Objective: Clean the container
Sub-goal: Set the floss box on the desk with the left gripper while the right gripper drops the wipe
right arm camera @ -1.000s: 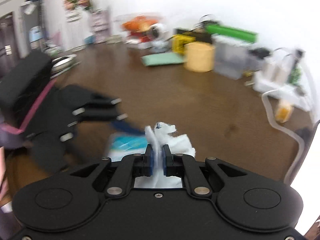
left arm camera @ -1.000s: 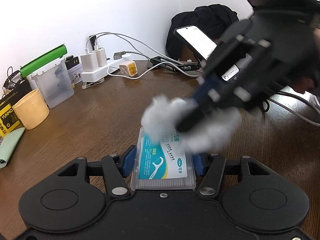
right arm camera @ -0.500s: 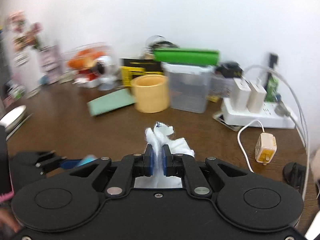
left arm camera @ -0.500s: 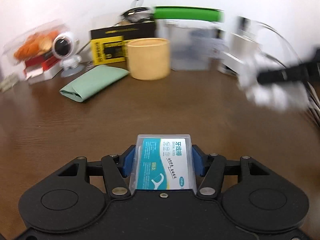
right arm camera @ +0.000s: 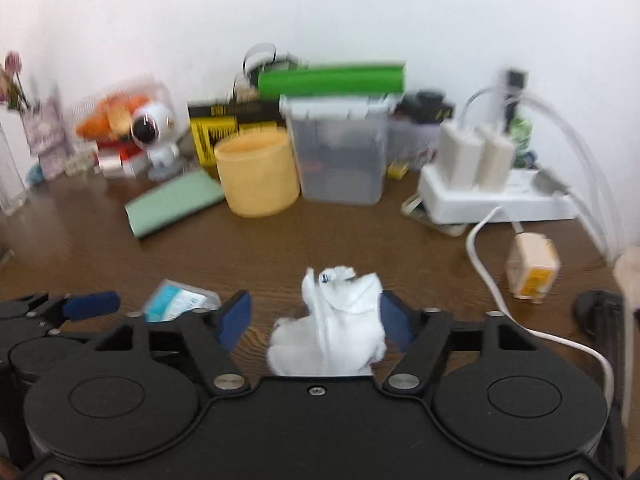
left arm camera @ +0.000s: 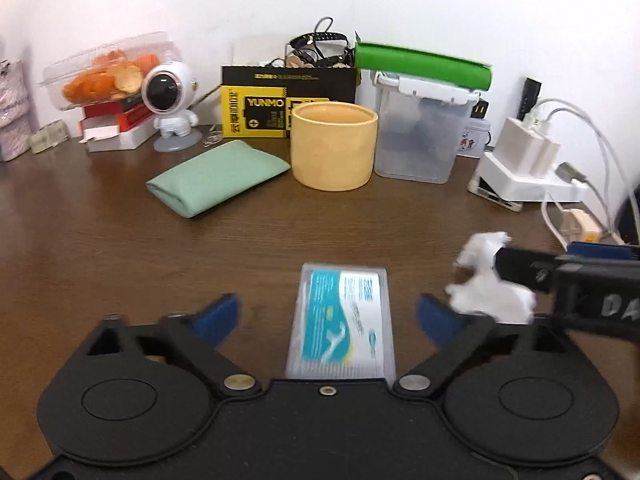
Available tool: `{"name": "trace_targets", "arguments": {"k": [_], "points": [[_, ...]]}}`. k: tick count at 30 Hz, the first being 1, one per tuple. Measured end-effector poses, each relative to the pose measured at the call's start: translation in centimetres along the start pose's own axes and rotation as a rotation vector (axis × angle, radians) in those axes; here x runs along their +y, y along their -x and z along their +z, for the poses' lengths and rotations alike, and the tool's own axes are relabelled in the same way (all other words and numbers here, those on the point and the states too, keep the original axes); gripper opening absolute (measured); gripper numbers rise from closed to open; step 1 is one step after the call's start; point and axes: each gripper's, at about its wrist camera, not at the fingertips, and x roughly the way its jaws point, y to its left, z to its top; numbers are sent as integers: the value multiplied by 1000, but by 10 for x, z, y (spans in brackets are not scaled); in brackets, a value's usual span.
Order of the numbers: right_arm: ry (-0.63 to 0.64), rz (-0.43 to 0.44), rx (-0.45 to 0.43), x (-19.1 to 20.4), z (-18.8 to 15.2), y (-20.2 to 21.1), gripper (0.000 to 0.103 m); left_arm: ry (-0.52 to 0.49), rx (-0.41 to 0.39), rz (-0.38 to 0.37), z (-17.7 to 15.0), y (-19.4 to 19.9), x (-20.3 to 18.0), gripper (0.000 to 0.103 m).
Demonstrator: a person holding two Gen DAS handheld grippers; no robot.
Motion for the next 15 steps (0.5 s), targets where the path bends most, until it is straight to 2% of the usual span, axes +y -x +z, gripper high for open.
{"name": "trace_targets", "arguments": {"k": [2,5,7,10,12,15], "points": [[-10,10,-23,6,-8,30,85,-14,35,-14,-11,22,5,103],[39,22,-32,17,-37,65,96,-78,105,-49,-36,38,17,103],[61,19,-26,22,-57,82,96,-120,124,-42,-56,46,19,103],[45,-18,33,26,-83,85,96,-137,115,-26,-78,56,24,103],[33,-31,70,31,-92,84,96,-112,127,-4,-86,55,29,103],[44,-42,110,41,-106,82,96,-79,101,5,-95,58,35,103]]}}
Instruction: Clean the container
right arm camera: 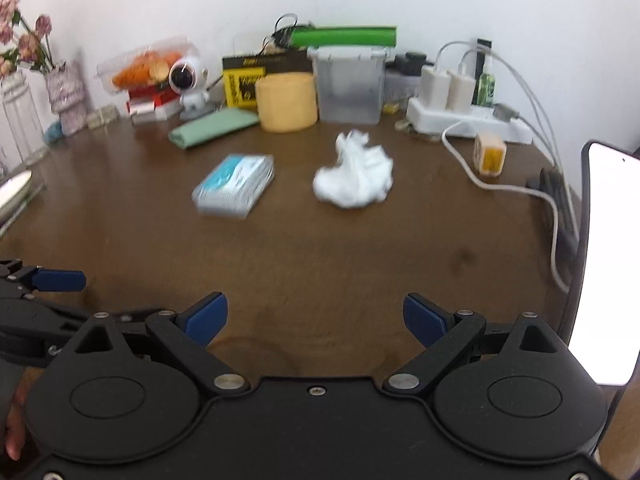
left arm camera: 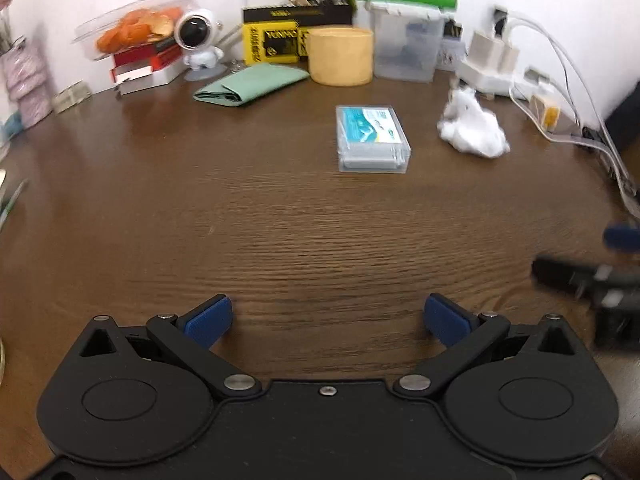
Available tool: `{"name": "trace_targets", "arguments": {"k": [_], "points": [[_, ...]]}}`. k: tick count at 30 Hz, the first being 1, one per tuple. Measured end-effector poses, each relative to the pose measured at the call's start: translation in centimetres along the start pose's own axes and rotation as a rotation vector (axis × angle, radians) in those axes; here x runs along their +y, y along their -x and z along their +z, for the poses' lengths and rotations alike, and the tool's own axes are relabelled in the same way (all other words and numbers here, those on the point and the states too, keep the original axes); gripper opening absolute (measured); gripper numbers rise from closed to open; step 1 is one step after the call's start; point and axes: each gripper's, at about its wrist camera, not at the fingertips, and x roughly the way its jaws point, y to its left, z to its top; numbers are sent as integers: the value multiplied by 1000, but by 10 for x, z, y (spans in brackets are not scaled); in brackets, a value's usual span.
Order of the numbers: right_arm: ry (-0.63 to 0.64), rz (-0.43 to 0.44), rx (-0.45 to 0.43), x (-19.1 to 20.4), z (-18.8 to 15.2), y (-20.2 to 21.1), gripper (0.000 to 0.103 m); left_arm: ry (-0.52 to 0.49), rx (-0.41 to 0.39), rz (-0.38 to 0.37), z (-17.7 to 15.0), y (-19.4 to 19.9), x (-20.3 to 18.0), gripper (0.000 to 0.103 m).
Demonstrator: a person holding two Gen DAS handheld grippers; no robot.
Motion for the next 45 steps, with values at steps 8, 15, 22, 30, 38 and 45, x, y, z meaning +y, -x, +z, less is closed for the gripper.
{"name": "trace_targets", "arguments": {"k": [8,15,22,30,38,45], "points": [[-1,-80,-15,13,-32,-1,103,56,-91,61,-27,20,3,103],[-4,-78,-39,13,-36,1,103,40,-114,45,-29,22,5,103],[-4,-78,-39,14,-37,1,103,20,-113,23,-27,18,8,103],[-4,-78,-39,14,-37,0,103,20,-112,23,-27,18,10,103],[-4,-78,-40,14,-37,0,103,19,-112,23,-27,18,10,103],[-4,-78,-40,14,-37,0,103,20,-112,23,-27,18,10,103]]}}
